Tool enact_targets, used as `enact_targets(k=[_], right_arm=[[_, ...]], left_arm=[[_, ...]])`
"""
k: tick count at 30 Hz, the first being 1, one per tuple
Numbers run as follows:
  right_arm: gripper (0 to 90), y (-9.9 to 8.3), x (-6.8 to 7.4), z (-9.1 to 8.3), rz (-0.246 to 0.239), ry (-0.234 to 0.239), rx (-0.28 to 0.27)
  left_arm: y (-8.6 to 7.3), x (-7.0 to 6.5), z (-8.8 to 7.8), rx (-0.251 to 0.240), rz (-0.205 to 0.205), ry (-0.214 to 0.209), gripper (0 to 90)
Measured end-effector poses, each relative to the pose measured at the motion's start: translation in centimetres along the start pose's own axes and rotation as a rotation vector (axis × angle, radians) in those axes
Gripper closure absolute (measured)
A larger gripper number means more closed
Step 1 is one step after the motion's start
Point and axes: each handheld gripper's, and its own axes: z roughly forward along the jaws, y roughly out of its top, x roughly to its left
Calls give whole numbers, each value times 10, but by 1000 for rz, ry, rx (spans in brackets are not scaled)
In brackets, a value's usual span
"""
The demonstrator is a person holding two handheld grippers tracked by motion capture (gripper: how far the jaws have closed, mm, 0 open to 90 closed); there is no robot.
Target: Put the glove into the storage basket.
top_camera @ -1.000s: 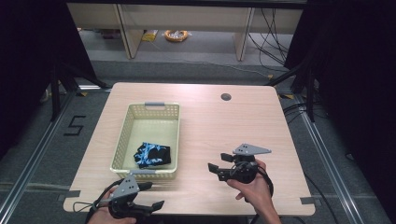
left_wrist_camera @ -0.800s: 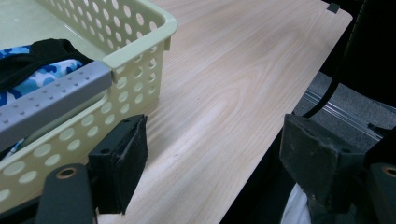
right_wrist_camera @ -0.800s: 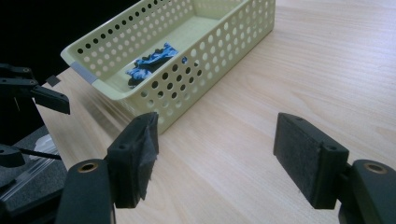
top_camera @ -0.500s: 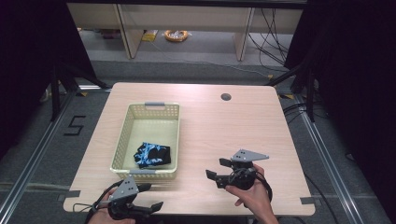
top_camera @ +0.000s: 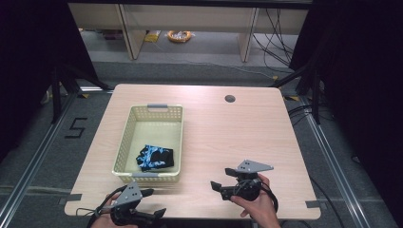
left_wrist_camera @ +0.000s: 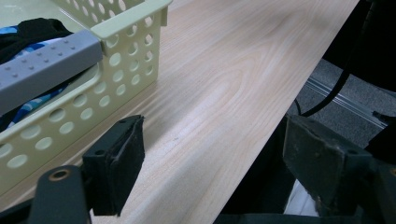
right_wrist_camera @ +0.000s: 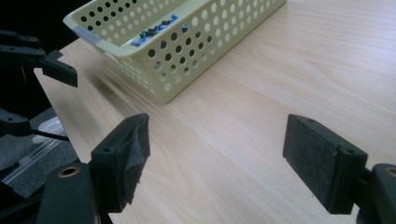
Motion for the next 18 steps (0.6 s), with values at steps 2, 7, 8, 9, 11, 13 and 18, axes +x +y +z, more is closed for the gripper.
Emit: enact_targets(k=[2,7,8,9,11,13,18], right_arm=[[239,-3,-3,1,-32,-10,2],[239,-10,-2,-1,-20,-3,17],[239,-13,-1,-1,-14,-6,26],[239,-14,-1,-1,-22,-4,25],[239,-17,0,-2,-18,-16,31],[239,-18,0,-3,-30,-17,34],[225,-25,4,-7,-49,-18,41]], left_arm=[[-1,-1,1,-12,-10,4,203],[-2,0,-1,12,-7,-6,202],[-4,0,2,-22,-7,3,202],[-3,0,1,8,-2,-2,202],[-5,0,1,2,-9,-5,202],[-6,-1,2,-3,-12,1,202],[-8,0,3,8,-13,1,202]])
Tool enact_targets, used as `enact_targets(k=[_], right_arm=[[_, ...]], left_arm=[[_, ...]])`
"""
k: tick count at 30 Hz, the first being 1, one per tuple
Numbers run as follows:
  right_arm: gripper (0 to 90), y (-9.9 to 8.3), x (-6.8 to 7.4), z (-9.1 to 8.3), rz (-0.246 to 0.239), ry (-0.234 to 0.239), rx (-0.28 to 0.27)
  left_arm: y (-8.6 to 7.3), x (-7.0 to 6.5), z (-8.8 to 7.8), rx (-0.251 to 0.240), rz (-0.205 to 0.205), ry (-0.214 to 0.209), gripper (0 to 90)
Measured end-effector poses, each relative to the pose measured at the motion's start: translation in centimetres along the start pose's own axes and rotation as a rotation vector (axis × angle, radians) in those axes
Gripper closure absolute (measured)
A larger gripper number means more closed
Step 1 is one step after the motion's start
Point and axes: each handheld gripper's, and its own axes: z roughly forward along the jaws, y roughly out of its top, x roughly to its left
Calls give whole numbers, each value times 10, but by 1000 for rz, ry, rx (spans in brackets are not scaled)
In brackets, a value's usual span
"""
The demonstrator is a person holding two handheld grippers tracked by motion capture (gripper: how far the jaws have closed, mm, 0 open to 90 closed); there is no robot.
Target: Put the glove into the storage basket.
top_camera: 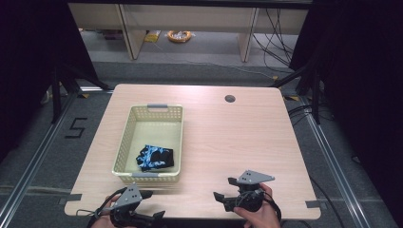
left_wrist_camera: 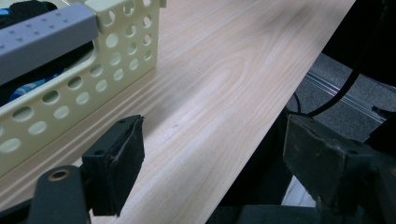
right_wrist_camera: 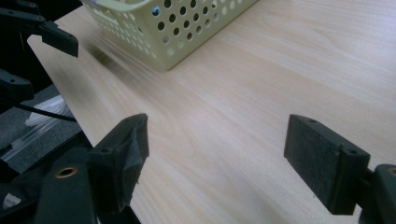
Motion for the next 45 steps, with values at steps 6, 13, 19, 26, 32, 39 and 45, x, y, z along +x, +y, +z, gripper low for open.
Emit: enact_targets(k=[6,13,19,26,32,39,45], right_arm=[[199,-7,3,-3,-1,-21,23],[181,-14,3,-5,-11,-33,43],[179,-21,8,-6,-27,-56,73],[175,-26,8,-5,-68,-51,97],[175,-27,8,-6,-58,-49,88],[175,-27,9,-5,-64,-64,107],[175,-27,8,-4,-75,-66,103]], left_arm=[[-3,0,4,11,6,0,200],[-6,-1,5,51,11,12,199],[-6,1,6,55,37,17,198],[-7,1,7,56,35,15,196],[-7,1,7,56,33,15,195],[-8,3,8,50,24,19,198],[-7,4,6,77,23,15,199]])
